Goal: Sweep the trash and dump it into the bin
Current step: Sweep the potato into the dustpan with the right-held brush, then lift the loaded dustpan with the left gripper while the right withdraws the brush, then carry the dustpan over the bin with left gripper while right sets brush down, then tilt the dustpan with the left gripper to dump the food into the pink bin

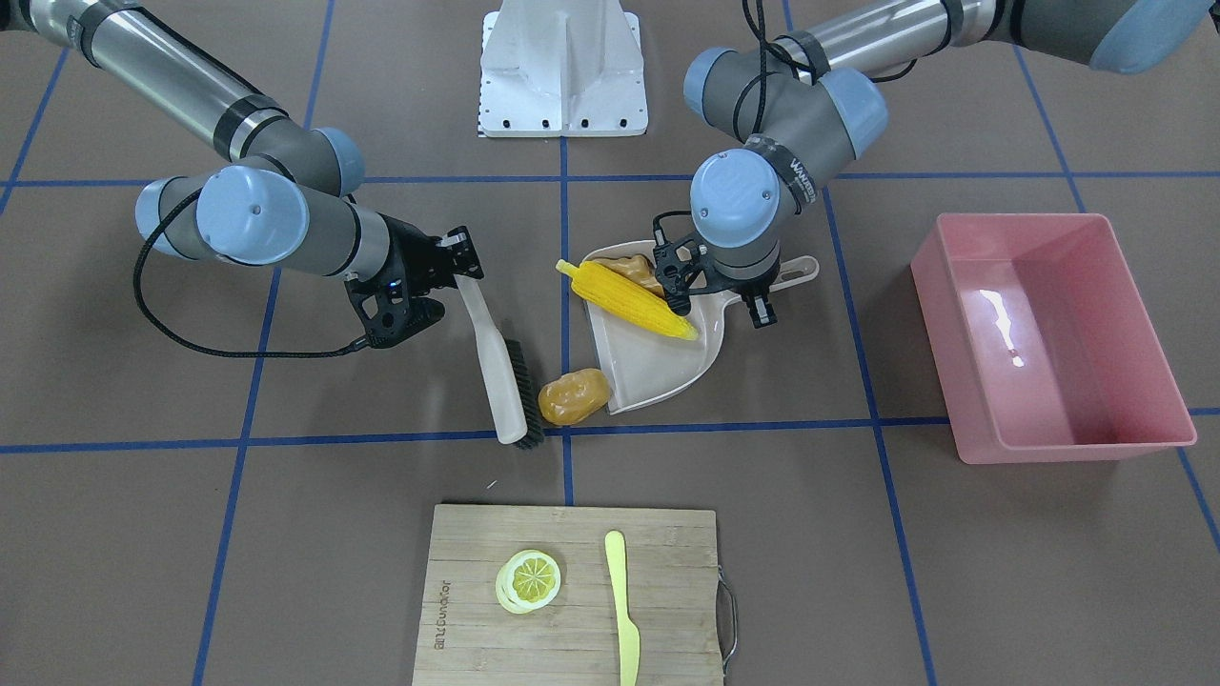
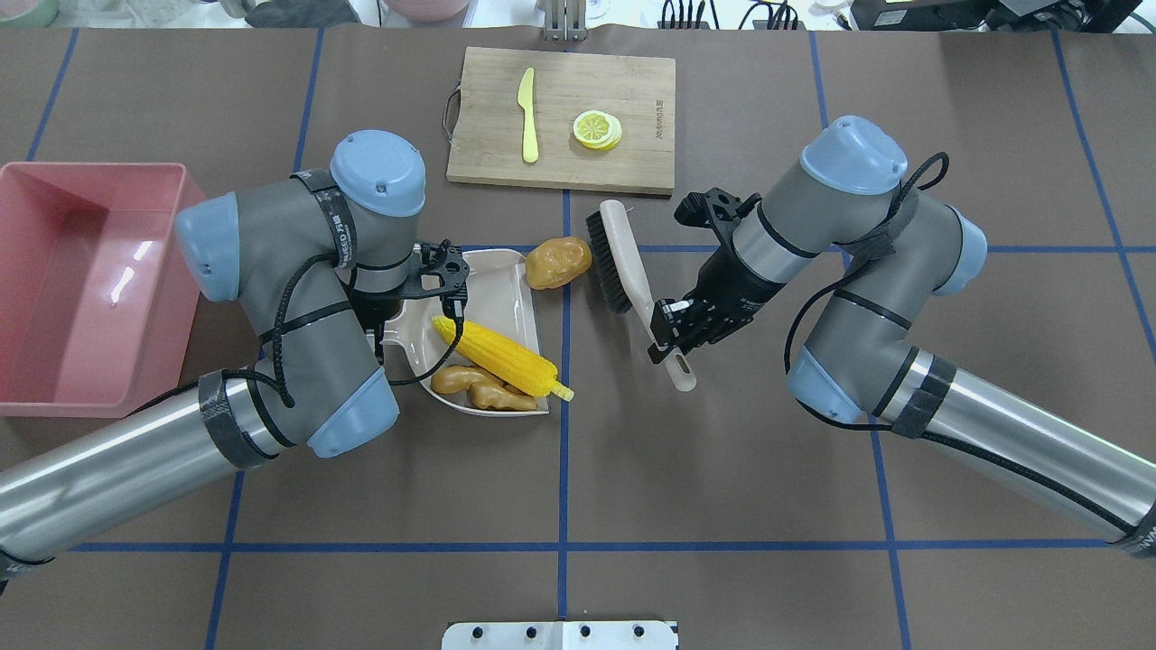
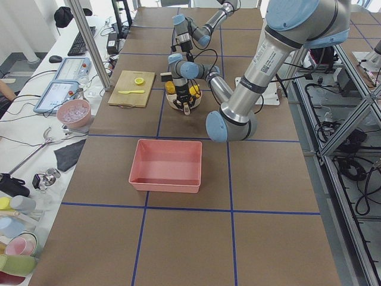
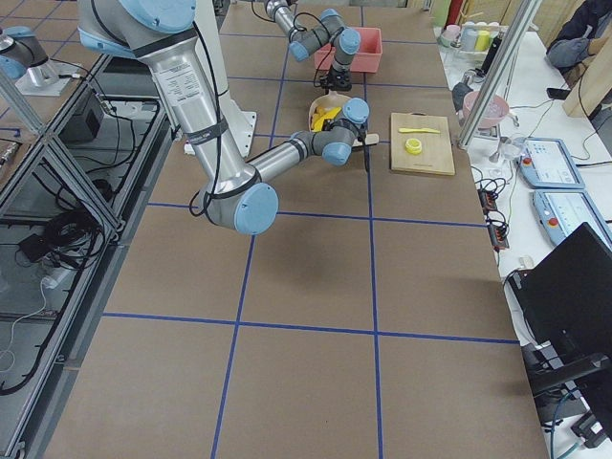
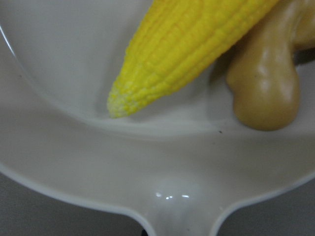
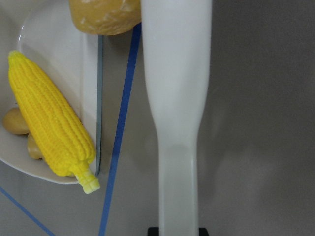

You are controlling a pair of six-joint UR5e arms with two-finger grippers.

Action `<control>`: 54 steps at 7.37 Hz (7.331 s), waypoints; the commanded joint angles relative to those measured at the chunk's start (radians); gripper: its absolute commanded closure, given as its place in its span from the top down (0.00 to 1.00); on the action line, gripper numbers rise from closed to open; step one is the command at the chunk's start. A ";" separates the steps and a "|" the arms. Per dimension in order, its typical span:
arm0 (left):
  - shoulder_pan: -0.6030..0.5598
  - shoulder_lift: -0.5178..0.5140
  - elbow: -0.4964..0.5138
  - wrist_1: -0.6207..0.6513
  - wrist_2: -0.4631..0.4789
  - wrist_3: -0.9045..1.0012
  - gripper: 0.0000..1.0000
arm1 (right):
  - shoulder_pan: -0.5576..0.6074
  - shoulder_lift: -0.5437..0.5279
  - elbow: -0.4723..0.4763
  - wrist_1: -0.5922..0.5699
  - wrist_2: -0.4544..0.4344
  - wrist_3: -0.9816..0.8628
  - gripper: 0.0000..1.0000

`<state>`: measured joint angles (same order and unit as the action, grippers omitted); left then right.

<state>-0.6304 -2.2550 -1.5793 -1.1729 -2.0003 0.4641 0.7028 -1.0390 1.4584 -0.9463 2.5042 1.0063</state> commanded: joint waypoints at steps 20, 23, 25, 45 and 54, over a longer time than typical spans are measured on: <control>-0.012 0.054 -0.002 -0.255 -0.003 -0.053 0.00 | 0.065 0.021 0.170 -0.184 -0.045 0.163 0.00; -0.034 0.055 -0.019 -0.290 -0.023 -0.055 0.00 | 0.263 -0.090 0.165 -0.201 -0.018 0.100 0.00; -0.054 0.071 -0.031 -0.345 -0.044 -0.055 0.00 | 0.349 -0.099 0.172 -0.369 -0.028 0.005 0.00; -0.870 0.794 -0.387 -0.383 -0.376 0.264 0.00 | 0.470 -0.317 0.377 -0.859 -0.230 -0.588 1.00; -0.917 0.907 -0.320 -0.338 -0.302 0.464 0.00 | 0.862 -0.576 0.186 -0.700 -0.294 -1.186 1.00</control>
<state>-1.5539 -1.3504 -1.8996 -1.5387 -2.3234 0.9278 1.5597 -1.5819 1.6437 -1.6804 2.2103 -0.1767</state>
